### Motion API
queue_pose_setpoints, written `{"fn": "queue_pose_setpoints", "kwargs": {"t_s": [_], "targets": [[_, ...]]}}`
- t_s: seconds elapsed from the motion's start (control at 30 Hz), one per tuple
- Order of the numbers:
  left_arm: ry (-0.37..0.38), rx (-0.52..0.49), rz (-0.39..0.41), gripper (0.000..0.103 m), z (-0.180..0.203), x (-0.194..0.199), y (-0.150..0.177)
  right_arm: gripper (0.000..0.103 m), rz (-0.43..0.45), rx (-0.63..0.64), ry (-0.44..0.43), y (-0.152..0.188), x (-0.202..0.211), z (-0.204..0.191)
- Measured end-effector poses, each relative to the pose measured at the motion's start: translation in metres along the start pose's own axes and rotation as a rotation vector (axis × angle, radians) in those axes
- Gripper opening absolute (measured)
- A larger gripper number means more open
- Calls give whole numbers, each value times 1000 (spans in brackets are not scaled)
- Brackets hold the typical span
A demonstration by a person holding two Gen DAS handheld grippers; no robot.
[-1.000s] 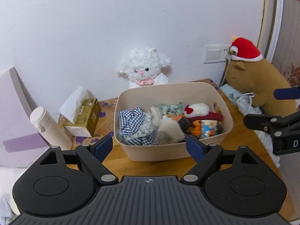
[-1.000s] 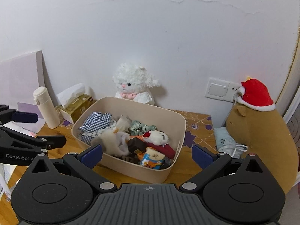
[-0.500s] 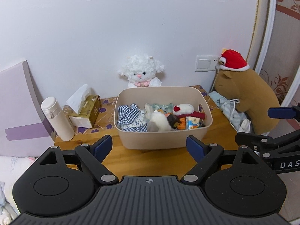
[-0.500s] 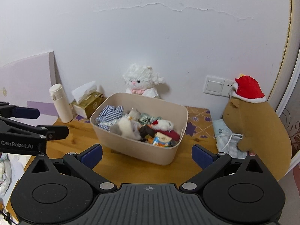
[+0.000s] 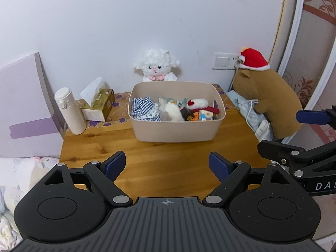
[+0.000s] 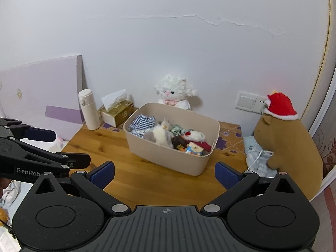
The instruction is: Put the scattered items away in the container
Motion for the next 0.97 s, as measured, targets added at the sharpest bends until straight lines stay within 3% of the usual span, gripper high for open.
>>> {"fn": "queue_pose_setpoints", "kwargs": {"t_s": [0.3, 0.97], "targets": [[-3, -58, -32, 88, 1, 31, 22, 103, 2, -36, 26, 16, 25, 8], [58, -46, -66, 88, 4, 62, 43, 103, -29, -72, 92, 35, 57, 28]]}}
Point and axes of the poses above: each gripper's, at about its wrist camera, not at the fingertips, and x roughly against the way its jaws point, z to its right, y to its underside, the point moved 4 cm from there along -x, roughly the way its jaws point, and after that the axes turned 7 degrees about -x, right-handed, at the moved point
